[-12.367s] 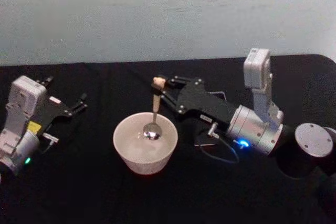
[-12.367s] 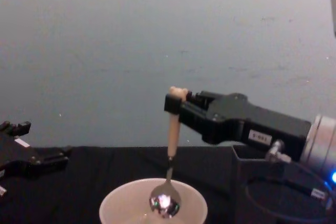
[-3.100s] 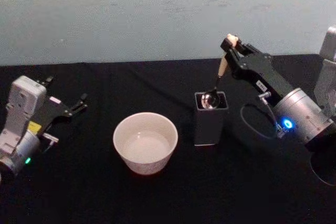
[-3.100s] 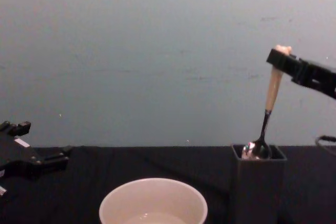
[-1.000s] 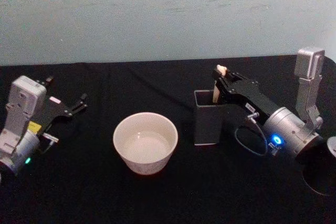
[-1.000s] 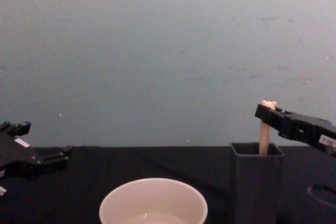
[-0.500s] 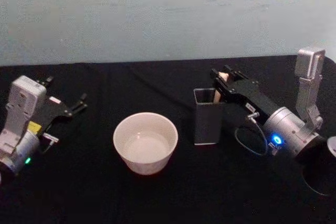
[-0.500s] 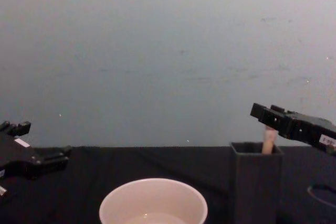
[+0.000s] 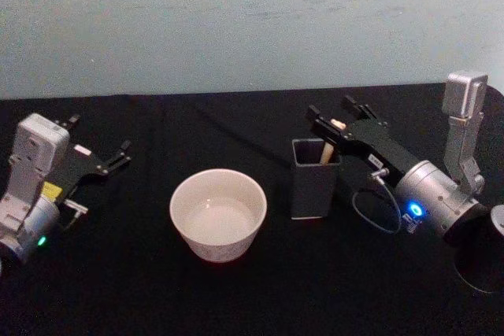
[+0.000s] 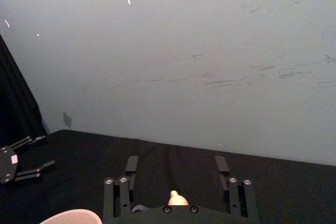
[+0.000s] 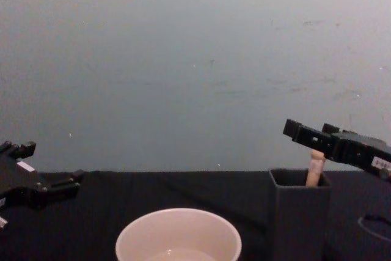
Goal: Pick up the stirring spoon with one hand, stir inside the cup, then place it back in its original position.
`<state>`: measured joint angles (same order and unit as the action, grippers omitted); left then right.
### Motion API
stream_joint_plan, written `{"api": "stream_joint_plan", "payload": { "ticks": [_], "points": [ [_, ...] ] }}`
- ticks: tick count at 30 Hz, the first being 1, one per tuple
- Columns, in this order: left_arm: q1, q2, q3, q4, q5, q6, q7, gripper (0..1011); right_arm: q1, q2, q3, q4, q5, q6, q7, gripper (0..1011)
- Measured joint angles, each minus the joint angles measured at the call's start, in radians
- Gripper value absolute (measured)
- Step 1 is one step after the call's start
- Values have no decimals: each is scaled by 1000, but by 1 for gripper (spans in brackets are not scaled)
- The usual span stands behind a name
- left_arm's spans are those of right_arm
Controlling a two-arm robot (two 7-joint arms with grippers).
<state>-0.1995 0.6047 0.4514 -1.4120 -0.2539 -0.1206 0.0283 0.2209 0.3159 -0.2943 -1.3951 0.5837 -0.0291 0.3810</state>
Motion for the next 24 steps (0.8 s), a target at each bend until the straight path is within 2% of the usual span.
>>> {"api": "stream_joint_plan", "payload": {
  "ticks": [1,5,10,15,19,22,24],
  "points": [
    [0,0,0,0,0,0,0,1001,0,0,0,0,0,0,0,918],
    [0,0,0,0,0,0,0,1002,0,0,0,0,0,0,0,1003],
    [0,0,0,0,0,0,0,1001,0,0,0,0,-2,-1,0,1002],
    [0,0,0,0,0,0,0,1001,-1,-6,0,-5,-32,-30,-20,1002],
    [0,0,0,0,0,0,0,1001,-1,-27,19,-13,-61,-75,-57,1002],
    [0,0,0,0,0,0,0,1001,-1,-50,42,-16,-91,-117,-105,1003],
    [0,0,0,0,0,0,0,1001,-2,-70,63,-17,-129,-156,-162,1003]
  ]
}}
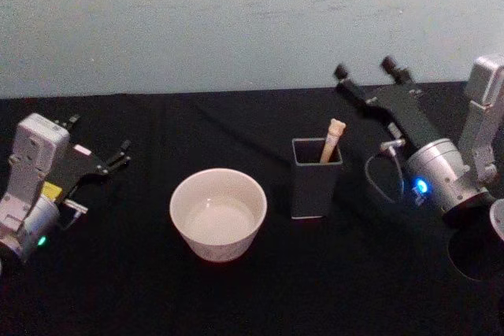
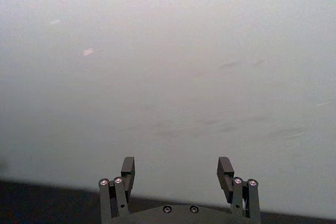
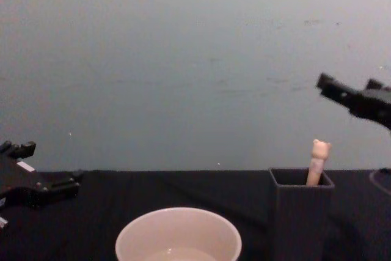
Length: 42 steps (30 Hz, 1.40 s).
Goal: Pick up the stirring spoon with one hand, stir inside the cup, then place it back in its original position.
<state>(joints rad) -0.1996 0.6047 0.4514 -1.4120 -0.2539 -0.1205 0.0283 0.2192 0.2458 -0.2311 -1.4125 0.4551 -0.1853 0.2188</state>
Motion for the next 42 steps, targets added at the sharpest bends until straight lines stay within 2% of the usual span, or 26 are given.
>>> {"api": "stream_joint_plan", "payload": {
  "ticks": [3,4,5,10,15,19,25,42],
  "points": [
    [0,0,0,0,0,0,0,1002,-1,-23,23,4,-67,-35,-93,1003],
    [0,0,0,0,0,0,0,1001,-2,-30,30,11,-108,-42,-140,1003],
    [0,0,0,0,0,0,0,1001,-2,-30,30,11,-108,-42,-140,1003],
    [0,0,0,0,0,0,0,1001,-7,-41,30,70,-280,-36,-293,1003],
    [0,0,0,0,0,0,0,1001,-17,-47,18,124,-364,-9,-351,1003],
    [0,0,0,0,0,0,0,1001,-26,-61,20,164,-387,22,-367,1003],
    [0,0,0,0,0,0,0,1001,-19,-76,37,193,-389,37,-367,1003],
    [0,0,0,0,0,0,0,1001,-21,-73,33,186,-389,33,-367,1002]
  ]
}}
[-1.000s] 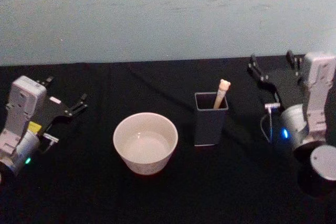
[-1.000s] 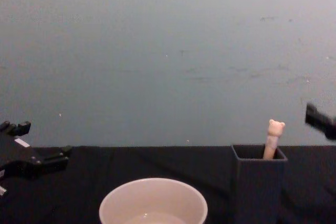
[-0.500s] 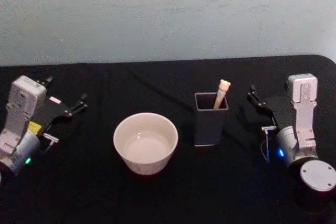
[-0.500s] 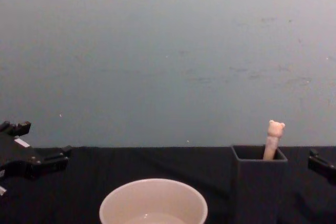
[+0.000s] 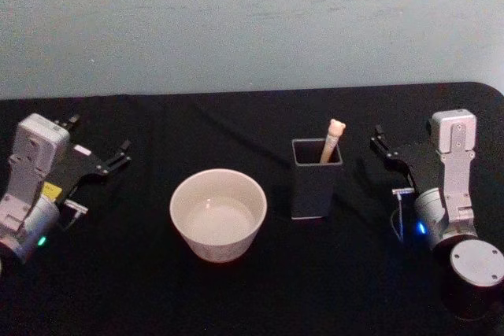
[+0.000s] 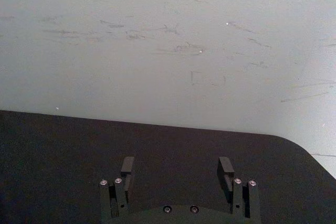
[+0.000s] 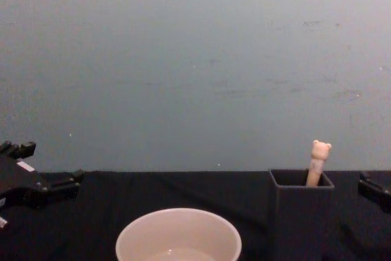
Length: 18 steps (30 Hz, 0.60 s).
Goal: Pick up the stirring spoon with one hand, stir inside the cup, then place it back in its original position.
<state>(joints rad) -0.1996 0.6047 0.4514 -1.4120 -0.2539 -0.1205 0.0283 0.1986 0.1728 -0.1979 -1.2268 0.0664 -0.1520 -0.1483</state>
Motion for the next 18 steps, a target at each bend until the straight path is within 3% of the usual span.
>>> {"api": "stream_joint_plan", "payload": {
  "ticks": [18],
  "points": [
    [0,0,0,0,0,0,0,1001,-1,1,-1,-2,0,-2,-1,1003]
  ]
}}
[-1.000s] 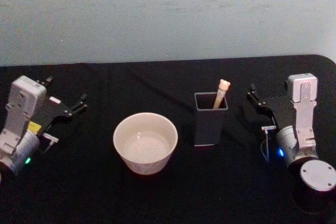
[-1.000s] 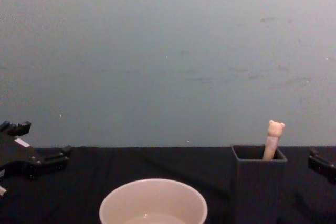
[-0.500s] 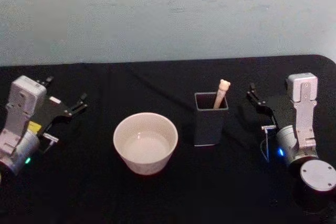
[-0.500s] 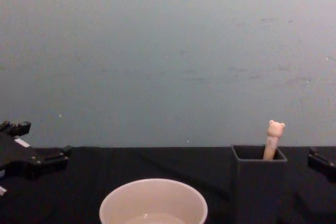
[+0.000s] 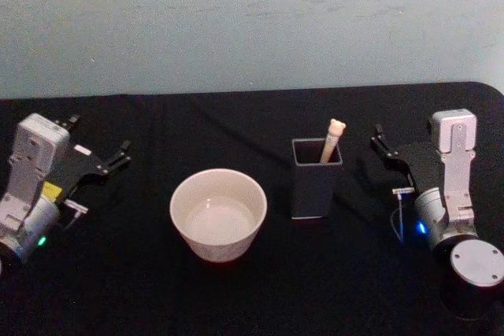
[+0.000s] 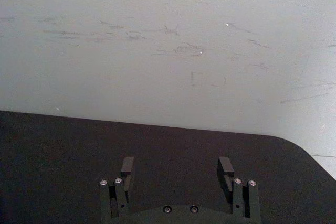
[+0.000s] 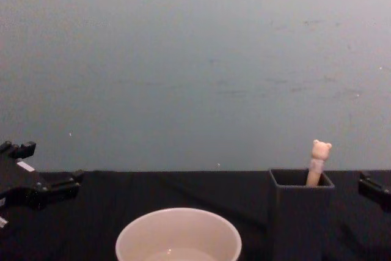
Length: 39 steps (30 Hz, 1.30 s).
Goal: Pick up the stirring spoon with one hand, stir inside the cup, then place it back in its original position.
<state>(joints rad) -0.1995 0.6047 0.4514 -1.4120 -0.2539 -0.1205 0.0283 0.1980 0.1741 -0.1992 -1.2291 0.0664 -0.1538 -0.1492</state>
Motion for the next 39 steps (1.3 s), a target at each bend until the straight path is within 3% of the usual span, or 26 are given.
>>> {"api": "stream_joint_plan", "payload": {
  "ticks": [39],
  "points": [
    [0,0,0,0,0,0,0,1001,0,0,0,0,0,0,0,1003]
  ]
}}
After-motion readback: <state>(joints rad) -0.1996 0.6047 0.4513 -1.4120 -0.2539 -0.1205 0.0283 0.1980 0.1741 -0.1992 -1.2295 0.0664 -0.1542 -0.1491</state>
